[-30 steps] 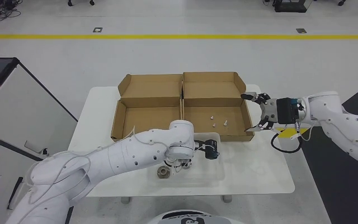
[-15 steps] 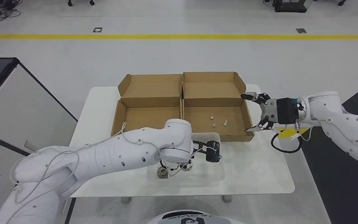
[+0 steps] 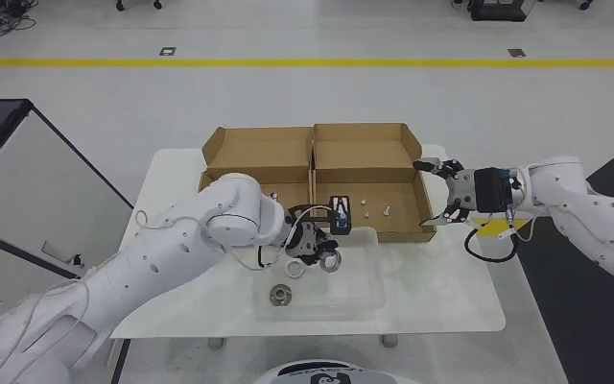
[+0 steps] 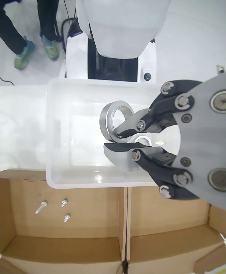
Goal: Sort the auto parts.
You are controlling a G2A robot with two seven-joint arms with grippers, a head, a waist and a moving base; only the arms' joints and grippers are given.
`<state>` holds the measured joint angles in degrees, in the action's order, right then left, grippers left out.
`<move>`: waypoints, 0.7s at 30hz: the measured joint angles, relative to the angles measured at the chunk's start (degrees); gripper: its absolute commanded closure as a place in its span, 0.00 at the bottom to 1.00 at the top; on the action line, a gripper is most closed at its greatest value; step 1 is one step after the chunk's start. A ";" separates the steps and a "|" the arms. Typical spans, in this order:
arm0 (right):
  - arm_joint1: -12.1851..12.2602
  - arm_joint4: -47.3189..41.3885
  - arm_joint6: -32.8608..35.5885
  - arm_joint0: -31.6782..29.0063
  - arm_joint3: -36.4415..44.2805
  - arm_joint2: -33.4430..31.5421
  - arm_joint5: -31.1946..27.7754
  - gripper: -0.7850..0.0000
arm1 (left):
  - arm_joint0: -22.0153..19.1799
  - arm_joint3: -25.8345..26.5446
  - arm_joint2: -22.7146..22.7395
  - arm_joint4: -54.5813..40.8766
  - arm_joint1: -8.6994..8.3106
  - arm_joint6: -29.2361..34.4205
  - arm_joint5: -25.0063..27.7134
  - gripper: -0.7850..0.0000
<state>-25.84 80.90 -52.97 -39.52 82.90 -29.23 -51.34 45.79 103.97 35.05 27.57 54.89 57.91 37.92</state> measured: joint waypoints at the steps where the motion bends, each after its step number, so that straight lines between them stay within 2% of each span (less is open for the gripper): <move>1: 0.00 0.00 0.00 0.00 0.00 0.00 0.00 0.00 | 2.47 -0.09 2.80 -0.39 -1.23 -3.18 3.80 1.00; 5: 0.00 0.00 0.00 0.00 0.00 0.00 0.00 0.00 | 9.25 -1.79 10.40 -2.02 -3.90 -13.83 16.45 1.00; 7: 0.00 0.00 0.00 0.00 0.00 0.00 0.00 0.00 | 11.44 -1.89 12.85 -2.75 -4.58 -19.49 20.12 1.00; 13: 0.00 0.00 0.00 0.00 0.00 0.00 0.00 0.00 | 12.24 0.18 13.75 -1.59 -5.99 -33.60 20.06 1.00; 21: 0.00 0.00 0.00 0.00 0.00 0.00 0.00 0.00 | 8.34 0.65 8.79 4.21 -7.78 -54.23 20.08 1.00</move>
<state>-25.84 80.90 -52.97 -39.52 82.90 -29.23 -51.34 54.12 104.61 43.84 31.78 47.10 3.68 58.00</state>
